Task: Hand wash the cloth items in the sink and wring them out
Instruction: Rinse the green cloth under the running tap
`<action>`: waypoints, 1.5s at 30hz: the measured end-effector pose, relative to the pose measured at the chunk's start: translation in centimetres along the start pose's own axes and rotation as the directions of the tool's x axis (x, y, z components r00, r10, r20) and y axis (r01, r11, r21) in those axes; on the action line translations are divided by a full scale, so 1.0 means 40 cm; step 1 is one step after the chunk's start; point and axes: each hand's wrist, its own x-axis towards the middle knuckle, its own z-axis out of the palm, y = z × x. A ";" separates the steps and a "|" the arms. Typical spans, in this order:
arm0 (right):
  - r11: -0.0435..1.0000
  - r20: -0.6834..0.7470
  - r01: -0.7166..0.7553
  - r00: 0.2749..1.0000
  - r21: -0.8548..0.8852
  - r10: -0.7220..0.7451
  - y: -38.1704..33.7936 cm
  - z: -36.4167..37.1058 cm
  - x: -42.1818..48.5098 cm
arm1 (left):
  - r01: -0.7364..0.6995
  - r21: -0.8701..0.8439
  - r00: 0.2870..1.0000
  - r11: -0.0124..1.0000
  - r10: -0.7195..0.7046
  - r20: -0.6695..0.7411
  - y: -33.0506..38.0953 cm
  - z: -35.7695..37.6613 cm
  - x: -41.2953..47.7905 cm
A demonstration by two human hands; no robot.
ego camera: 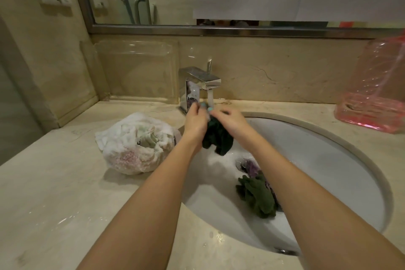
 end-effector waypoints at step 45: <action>0.935 0.095 -0.279 0.960 0.217 0.264 0.083 -0.024 0.028 | 0.018 -0.159 0.990 0.987 0.004 0.141 0.024 -0.028 -0.010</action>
